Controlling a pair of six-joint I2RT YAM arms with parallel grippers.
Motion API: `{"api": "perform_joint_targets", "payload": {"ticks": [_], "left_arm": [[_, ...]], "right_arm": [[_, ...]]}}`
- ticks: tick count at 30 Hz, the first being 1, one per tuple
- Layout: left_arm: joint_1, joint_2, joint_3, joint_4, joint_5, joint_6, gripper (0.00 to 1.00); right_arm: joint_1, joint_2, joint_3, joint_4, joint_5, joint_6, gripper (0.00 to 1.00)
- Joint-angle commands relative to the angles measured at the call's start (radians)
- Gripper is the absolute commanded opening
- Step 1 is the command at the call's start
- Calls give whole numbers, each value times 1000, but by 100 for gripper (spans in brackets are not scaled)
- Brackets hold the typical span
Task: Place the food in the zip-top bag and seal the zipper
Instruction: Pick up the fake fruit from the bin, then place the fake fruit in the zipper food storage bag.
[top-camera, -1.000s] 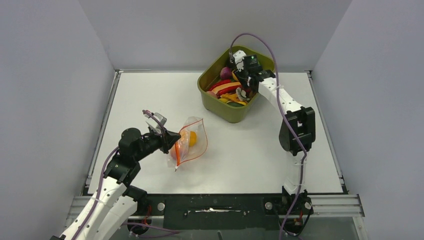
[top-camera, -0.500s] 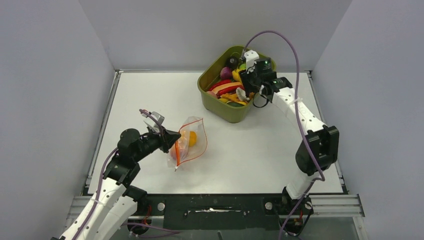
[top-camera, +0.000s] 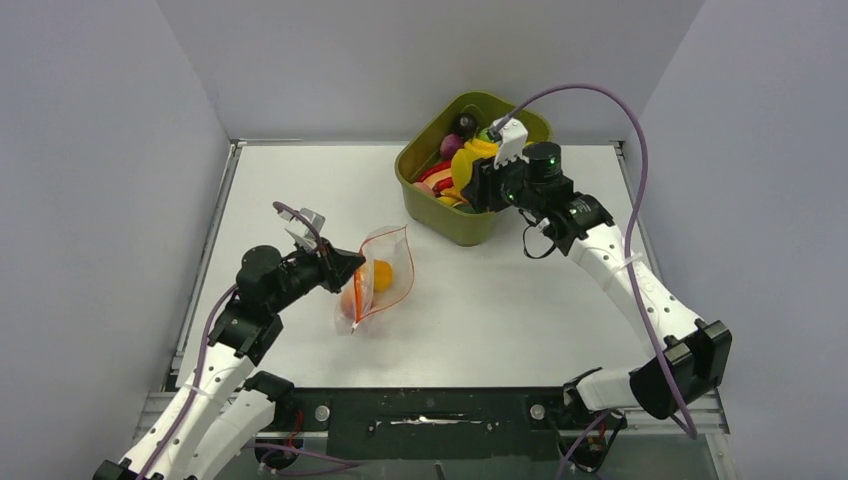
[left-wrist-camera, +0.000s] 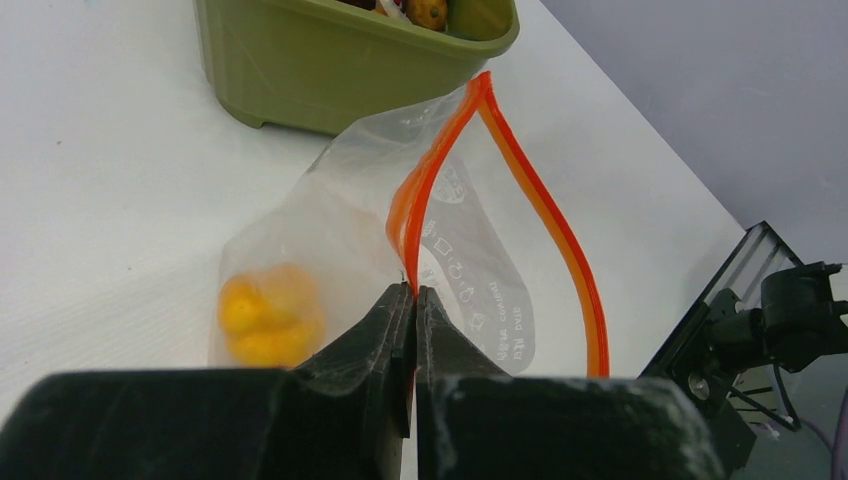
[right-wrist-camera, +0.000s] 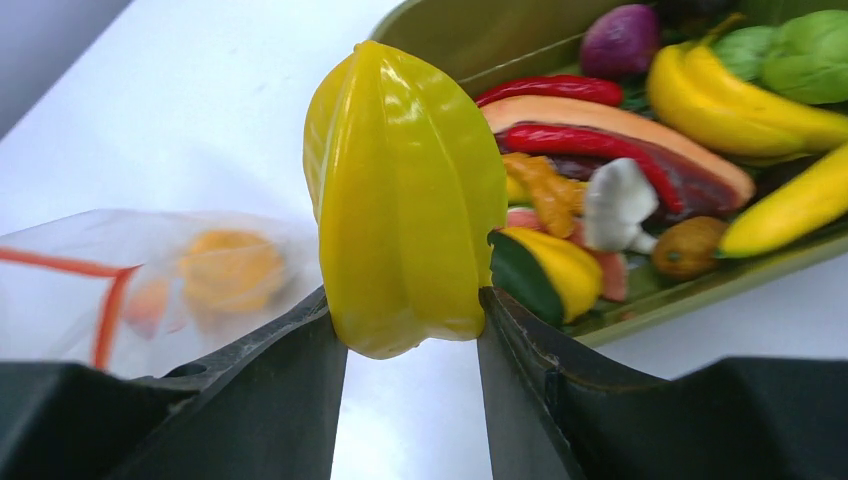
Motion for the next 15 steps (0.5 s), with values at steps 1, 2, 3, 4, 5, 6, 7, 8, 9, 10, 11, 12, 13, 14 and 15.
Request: {"api": "perform_joint_targets", "payload": {"ticks": [1,2,3,4,5,6,7,8,9,10,11,12,13,14,15], "left_arm": [[-5,-9,58,114,2,-41,0],[-5,-11,57,123,2,-43,0],[-5,-12,60,126,-6,-44,0],[-5,-10,60,125,-13,-45,0],[-5,-8,61,121,-20,-43,0],[-5,-5,60,116,-23,-40,0],[-5,-1,80,108,-27,-36,0],[-5,3,90,103,-28,-35,0],[-5,6,95,99,-27,-35,0],[-5,7,96,98,-24,-35,0],[-6,9,97,97,-23,-37,0],[-5,10,98,95,-24,-38,0],[-5,11,98,96,-25,-39,0],[-5,11,98,97,-25,-41,0],[-5,11,98,100,-24,-44,0]], "right_arm": [[100,-107,-39,100,-36,142,36],[121,-118,-44,108,-33,171,36],[141,-127,-48,119,-33,196,36],[162,-134,-52,128,-33,223,36],[181,-140,-55,134,-32,247,36],[199,-144,-55,136,-28,265,36],[215,-147,-55,136,-19,284,36],[239,-150,-56,137,-5,304,36],[257,-153,-58,141,3,322,36],[274,-155,-60,144,6,343,36],[292,-155,-63,150,8,361,36],[311,-155,-62,153,9,376,37],[326,-152,-60,151,16,387,38],[339,-149,-58,143,22,396,38],[351,-145,-56,135,29,409,39]]}}
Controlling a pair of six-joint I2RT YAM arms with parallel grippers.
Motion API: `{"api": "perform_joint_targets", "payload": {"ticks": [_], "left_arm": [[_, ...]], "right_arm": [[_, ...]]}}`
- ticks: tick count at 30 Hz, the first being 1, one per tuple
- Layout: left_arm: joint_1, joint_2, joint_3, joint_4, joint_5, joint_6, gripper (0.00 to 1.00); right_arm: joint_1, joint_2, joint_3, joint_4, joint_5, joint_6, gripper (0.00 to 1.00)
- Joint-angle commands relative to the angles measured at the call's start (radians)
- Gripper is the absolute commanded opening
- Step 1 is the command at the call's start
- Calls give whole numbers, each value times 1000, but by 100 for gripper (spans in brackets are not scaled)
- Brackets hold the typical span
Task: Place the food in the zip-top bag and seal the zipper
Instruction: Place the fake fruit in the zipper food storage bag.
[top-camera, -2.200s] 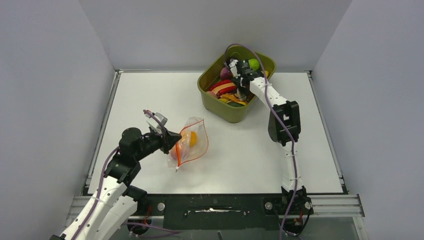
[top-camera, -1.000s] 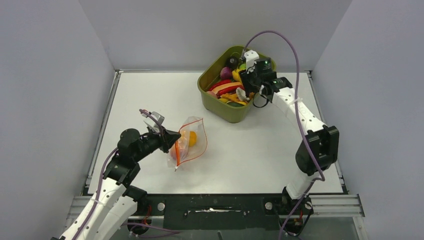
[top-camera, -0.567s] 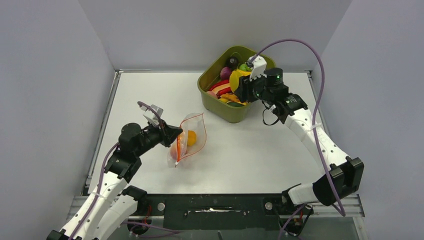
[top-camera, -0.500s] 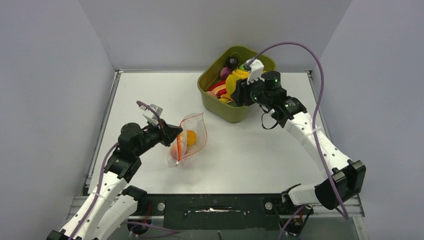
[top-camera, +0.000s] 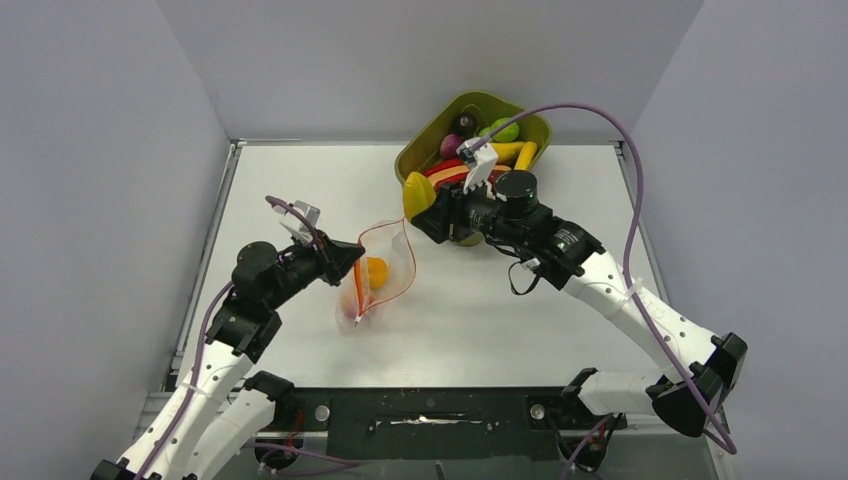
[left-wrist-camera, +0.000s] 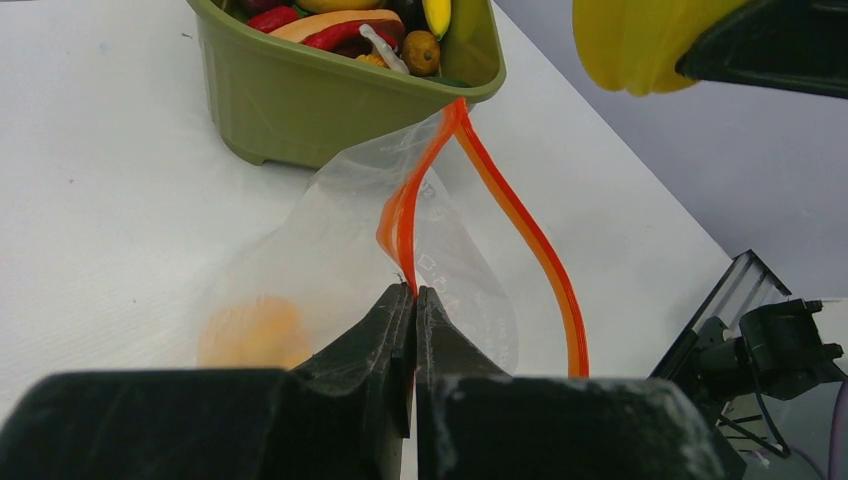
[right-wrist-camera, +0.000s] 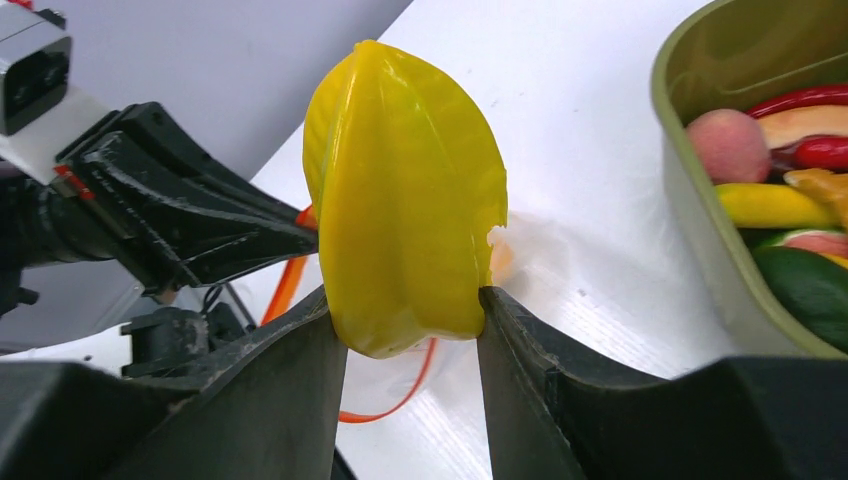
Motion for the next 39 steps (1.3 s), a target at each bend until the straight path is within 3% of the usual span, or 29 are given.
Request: {"api": "perform_joint_targets", "payload": {"ticks": [1,10,20,39], "left_arm": [[-3,1,55,67,-3,-12,0],[-3,5,54,72,5,-30,0],[-4,-3,45,72,6,-53,0],[-4,-24,43,45,11,-46,0]], "right_arm": [[59,-14,7,48,40,107,39],[189,49,16,7,98,198,40],[233,104,23,-69,148,226,43],[247,162,94,-192,156,198,63]]}}
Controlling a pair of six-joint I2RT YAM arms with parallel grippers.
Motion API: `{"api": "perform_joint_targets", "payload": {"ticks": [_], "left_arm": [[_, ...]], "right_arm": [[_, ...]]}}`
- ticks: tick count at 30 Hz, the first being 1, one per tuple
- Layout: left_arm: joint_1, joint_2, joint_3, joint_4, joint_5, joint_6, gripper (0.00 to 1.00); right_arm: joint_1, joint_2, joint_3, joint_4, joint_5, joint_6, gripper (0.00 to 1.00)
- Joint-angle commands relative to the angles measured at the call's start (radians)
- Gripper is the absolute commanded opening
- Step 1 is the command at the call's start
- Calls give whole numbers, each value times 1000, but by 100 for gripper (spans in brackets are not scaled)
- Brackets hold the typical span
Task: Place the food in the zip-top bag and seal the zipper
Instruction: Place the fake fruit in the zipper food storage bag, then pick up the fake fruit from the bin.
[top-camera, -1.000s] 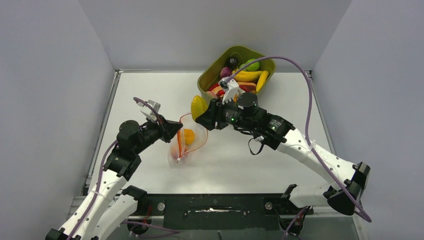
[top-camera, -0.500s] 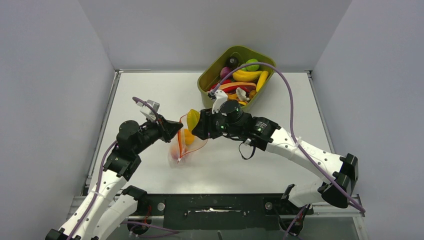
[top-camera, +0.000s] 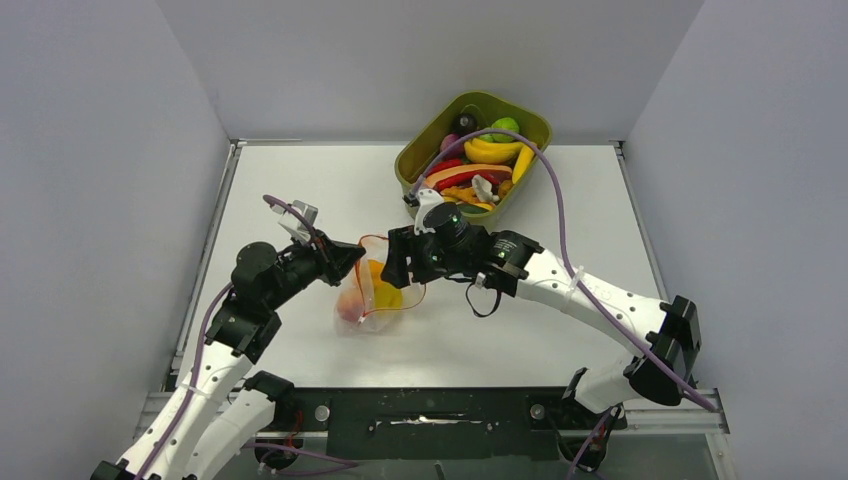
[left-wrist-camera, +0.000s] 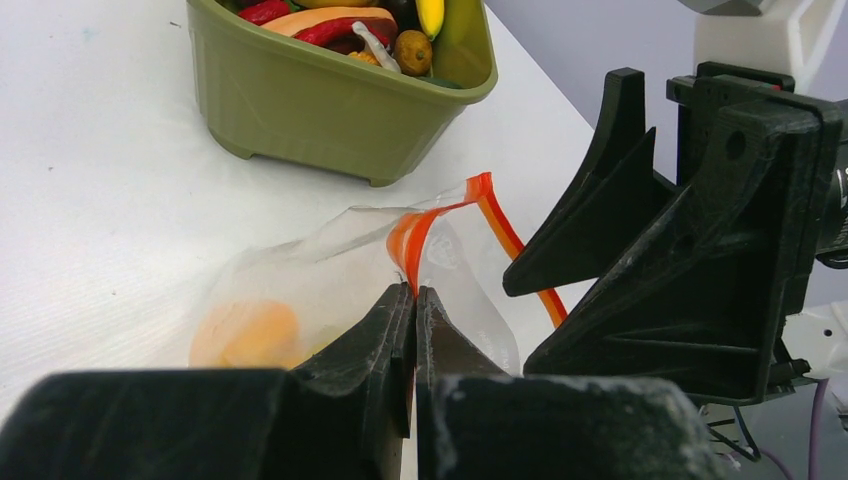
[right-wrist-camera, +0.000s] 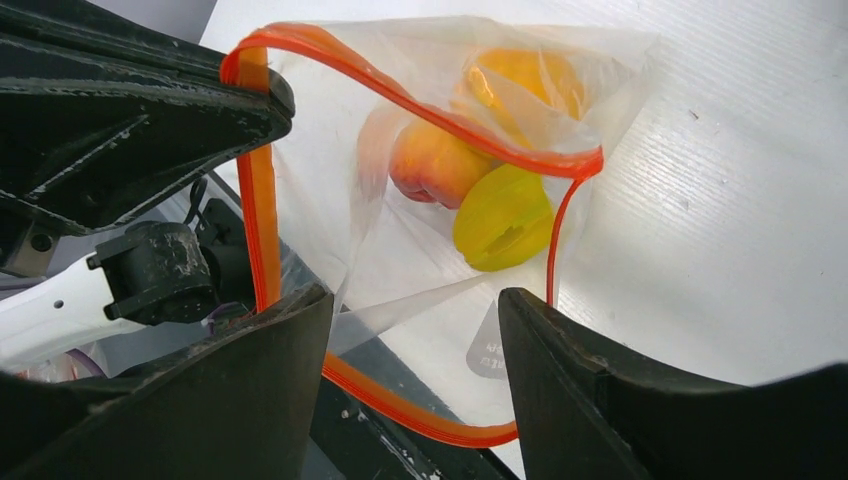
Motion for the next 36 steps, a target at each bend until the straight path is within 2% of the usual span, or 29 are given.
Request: {"api": "perform_joint_targets", "payload": {"ticks": [1,13,23,32,36], "left_arm": [[-4,-22,39,49,14,1,0],[-2,-32,22,36,22,39,0],[-2,-44,-22,-24,-12,149,0],[-2,-39,-52,-65,-29,250,0],[-2,-46,-85,-31,-13,263,0]], "right_arm": [[6,-31,61,23,25,-19,64],[-3,-109,61,89,19,-147,66],[-187,-107,66,68,9,-290,67],[-320,43,162,79,170,-586,66],[-375,155,260,77,206,-628,67]]}}
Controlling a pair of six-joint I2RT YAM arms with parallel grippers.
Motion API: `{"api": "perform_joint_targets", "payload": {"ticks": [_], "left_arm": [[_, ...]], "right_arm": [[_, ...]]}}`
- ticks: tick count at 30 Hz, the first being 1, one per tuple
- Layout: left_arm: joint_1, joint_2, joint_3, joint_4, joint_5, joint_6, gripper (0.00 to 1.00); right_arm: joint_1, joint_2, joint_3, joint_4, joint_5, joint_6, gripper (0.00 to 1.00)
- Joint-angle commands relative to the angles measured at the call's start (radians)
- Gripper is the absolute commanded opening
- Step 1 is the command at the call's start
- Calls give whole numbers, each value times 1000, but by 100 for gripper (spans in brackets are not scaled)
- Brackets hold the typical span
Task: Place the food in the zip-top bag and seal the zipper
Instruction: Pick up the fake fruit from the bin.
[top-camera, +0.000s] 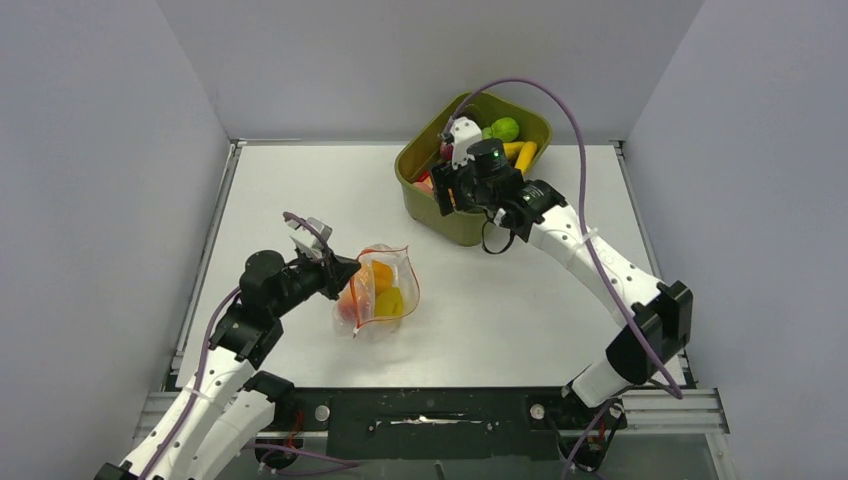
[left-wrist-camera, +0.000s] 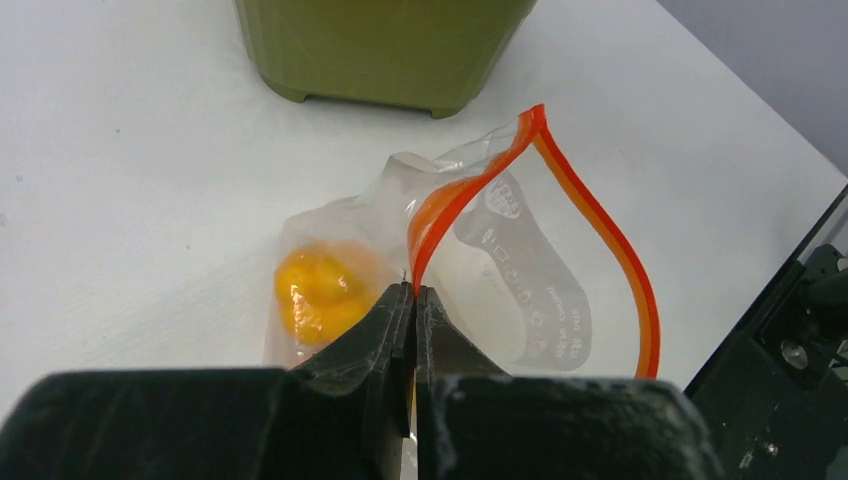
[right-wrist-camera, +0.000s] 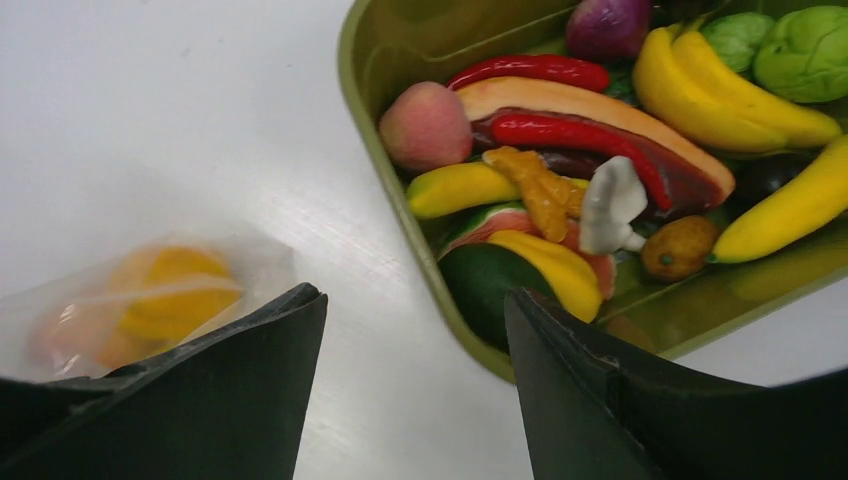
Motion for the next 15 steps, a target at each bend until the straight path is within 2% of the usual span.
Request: {"api": "perform_joint_targets", "payload": {"ticks": [1,8,12,15], "left_arm": [[-1,-12,-21,47,10,52,0],[-1,-4,-19,35,40,61,0],[-2,-17,-24,37,46,61,0],[-2,-19,-25,37,47,66,0]], "right_arm": [[-57,110,127,46,99,-122,67],[-155,322,275,106,262,-158,72],[-220,443,409,94,280,-137,77],[-261,513,507,88,272,-98,88]]}}
